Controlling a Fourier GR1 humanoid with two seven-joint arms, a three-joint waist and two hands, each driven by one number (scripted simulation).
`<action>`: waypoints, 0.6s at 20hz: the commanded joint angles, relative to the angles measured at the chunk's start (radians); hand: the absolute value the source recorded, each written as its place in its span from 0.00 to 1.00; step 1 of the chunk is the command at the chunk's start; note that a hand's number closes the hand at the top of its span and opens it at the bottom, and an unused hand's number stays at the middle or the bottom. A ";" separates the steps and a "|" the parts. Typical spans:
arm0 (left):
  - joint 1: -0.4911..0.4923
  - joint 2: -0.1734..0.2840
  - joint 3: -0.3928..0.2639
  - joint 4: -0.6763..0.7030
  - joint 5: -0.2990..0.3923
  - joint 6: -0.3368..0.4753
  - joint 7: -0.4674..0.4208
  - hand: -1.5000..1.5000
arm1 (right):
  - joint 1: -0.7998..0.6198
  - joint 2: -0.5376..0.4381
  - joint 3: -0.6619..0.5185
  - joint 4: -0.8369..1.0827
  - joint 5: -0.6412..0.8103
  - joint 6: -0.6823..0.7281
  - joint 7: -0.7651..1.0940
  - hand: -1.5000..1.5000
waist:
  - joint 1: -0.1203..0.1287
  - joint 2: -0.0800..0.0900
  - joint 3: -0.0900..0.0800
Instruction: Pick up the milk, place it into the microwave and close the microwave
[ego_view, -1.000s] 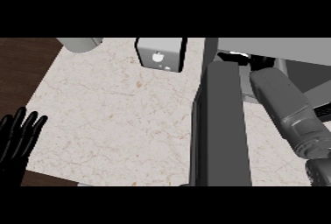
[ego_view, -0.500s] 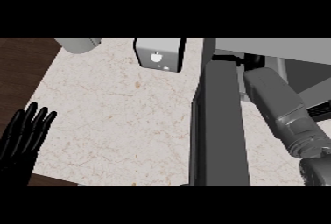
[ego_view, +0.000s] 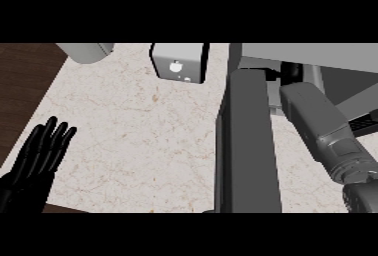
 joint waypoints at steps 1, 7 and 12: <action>0.016 -0.014 -0.022 0.007 -0.027 0.011 0.009 0.00 | 0.045 -0.030 0.002 0.003 0.004 0.051 -0.032 0.00 | -0.019 -0.008 0.000; -0.009 -0.036 -0.059 0.010 -0.053 0.024 -0.005 0.00 | 0.040 -0.012 -0.016 -0.009 -0.013 0.081 -0.042 0.00 | -0.029 -0.014 -0.001; -0.005 -0.037 -0.102 0.011 -0.063 0.059 -0.004 0.00 | 0.088 -0.012 -0.026 -0.016 -0.024 0.159 -0.099 0.00 | -0.044 -0.020 0.000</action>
